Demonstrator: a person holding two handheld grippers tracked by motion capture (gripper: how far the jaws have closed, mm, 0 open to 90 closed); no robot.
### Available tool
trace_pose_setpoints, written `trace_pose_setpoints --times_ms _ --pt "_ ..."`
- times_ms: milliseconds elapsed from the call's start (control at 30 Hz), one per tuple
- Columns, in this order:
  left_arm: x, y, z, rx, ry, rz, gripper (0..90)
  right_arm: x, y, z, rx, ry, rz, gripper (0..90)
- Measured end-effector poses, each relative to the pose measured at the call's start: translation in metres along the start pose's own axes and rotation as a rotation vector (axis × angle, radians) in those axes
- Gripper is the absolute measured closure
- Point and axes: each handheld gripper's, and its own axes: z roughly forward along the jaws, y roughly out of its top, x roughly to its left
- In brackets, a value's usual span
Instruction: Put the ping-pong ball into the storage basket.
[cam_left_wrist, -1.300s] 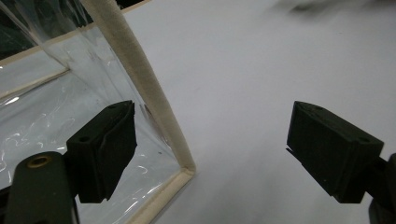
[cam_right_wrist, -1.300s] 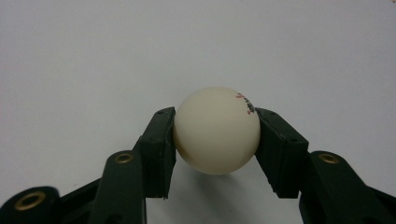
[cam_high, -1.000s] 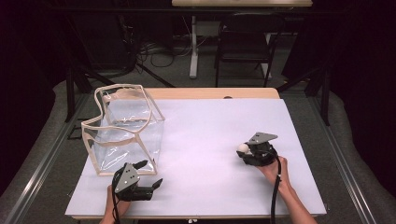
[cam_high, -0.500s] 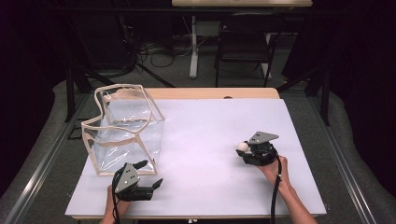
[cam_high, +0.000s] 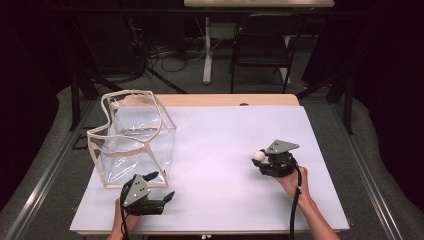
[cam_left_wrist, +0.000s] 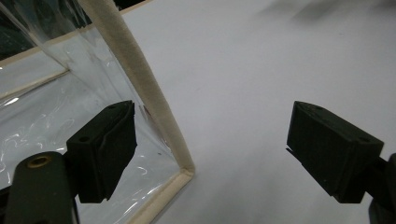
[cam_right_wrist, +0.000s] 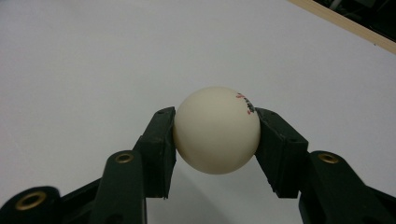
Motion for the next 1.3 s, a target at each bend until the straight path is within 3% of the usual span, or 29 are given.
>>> trace_pose_setpoints --times_ms 1300 --pt "0.001 0.0 0.001 -0.001 -0.003 -0.002 15.8 0.003 0.017 -0.004 -0.043 0.008 -0.007 50.6"
